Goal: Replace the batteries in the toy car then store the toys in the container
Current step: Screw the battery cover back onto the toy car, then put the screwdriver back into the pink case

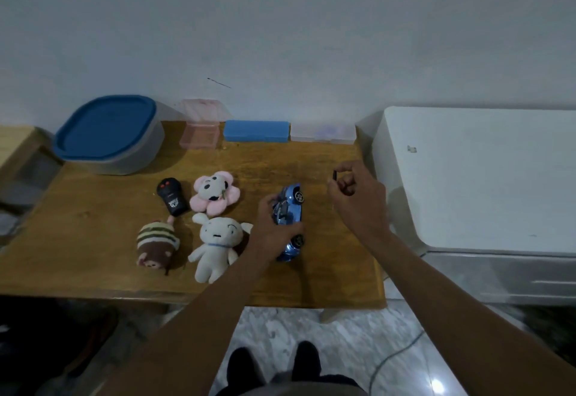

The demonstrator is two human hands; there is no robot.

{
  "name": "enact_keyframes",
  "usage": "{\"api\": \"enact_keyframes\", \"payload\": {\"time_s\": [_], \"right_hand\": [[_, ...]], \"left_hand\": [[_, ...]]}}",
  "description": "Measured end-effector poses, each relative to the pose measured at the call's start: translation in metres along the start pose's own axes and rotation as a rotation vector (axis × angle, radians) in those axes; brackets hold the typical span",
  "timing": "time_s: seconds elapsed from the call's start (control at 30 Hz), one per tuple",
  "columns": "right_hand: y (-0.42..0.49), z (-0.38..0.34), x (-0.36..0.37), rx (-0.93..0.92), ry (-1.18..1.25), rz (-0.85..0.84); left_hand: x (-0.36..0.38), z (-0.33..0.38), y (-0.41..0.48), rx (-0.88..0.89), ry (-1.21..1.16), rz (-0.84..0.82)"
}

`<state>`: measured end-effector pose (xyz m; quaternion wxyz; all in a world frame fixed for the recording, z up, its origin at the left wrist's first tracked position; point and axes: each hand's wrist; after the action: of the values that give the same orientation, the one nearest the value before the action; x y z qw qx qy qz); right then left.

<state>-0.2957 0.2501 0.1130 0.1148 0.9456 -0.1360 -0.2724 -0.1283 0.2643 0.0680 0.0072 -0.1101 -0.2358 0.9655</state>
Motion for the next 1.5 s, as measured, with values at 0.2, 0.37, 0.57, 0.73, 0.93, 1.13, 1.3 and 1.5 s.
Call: {"api": "enact_keyframes", "payload": {"time_s": [0.2,0.37,0.57,0.73,0.93,1.13,1.3,1.5], "right_hand": [[-0.001,0.010,-0.002,0.030,-0.001,-0.021],[0.000,0.018,-0.003,0.028,0.006,-0.032],[0.000,0.024,-0.005,0.032,-0.018,-0.041],[-0.002,0.026,-0.004,0.043,-0.014,-0.063],[0.001,0.025,-0.002,0.040,-0.020,-0.075],[0.015,0.014,0.001,0.019,-0.014,-0.073],[0.039,-0.006,0.015,0.023,-0.034,-0.094],[0.067,-0.041,0.058,-0.006,0.055,-0.134]], "left_hand": [[0.033,-0.008,0.001,-0.071,0.735,0.275],[0.050,-0.022,0.010,-0.123,0.900,0.303],[0.051,-0.027,0.019,-0.143,0.948,0.352],[0.051,-0.029,0.022,-0.141,0.999,0.339],[0.050,-0.017,0.018,-0.132,0.924,0.367],[0.032,0.013,0.008,0.054,0.908,0.444],[-0.027,0.035,0.017,0.291,0.740,0.462],[-0.108,0.041,0.038,0.301,0.579,0.513]]}}
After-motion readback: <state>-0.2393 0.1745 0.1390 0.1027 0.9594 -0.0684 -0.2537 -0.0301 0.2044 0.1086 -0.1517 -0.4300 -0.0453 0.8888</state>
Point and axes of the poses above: each hand's wrist, its own y-axis towards the middle knuckle, its own x-axis out of the palm, z = x × y
